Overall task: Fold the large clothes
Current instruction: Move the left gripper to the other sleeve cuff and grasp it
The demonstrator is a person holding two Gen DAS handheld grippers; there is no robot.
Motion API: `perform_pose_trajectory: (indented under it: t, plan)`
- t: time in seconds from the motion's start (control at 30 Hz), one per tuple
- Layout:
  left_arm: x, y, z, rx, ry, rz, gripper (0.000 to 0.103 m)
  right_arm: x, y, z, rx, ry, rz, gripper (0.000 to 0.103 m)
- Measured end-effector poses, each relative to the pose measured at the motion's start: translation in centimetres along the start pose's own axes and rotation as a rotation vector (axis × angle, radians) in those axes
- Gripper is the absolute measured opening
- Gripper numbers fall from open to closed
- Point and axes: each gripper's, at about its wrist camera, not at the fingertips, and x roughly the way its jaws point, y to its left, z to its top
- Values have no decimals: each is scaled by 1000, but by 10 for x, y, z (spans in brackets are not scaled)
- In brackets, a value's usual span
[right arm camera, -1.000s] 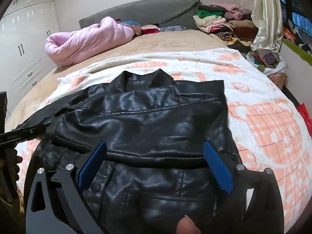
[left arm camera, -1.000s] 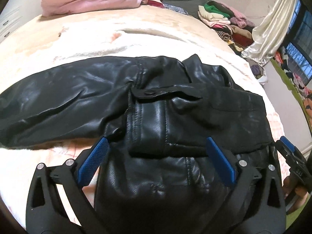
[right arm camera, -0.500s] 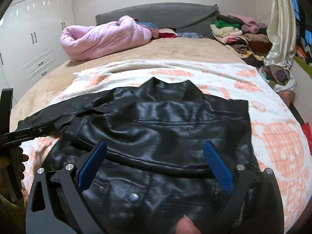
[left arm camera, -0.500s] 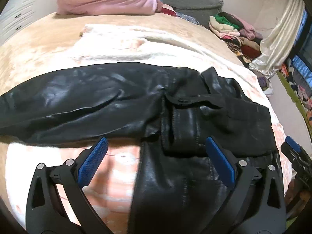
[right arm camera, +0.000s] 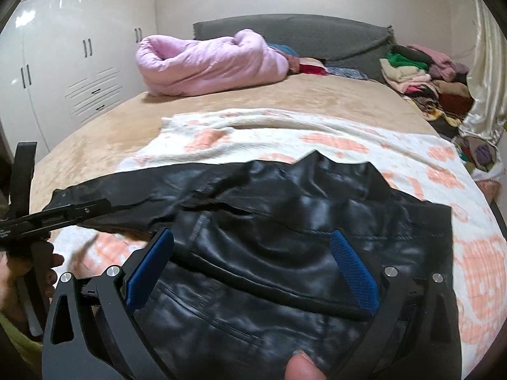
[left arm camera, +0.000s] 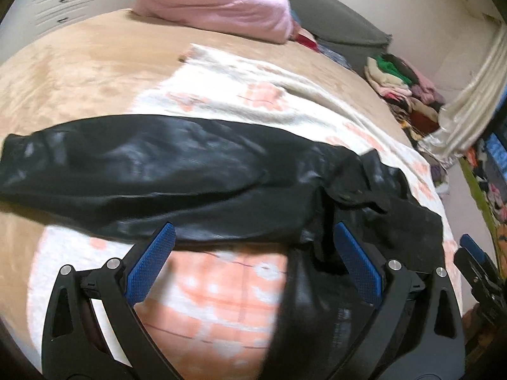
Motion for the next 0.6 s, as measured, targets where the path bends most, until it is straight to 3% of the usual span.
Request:
perform_pose_trajectory:
  t: [0.37, 0.6]
  plan:
    - [-16, 49, 8, -73, -60, 148, 94, 26, 52, 22, -62, 15, 68, 99]
    - [-19, 86, 11, -162, -68, 177, 94, 46, 77, 30, -85, 43, 84, 99]
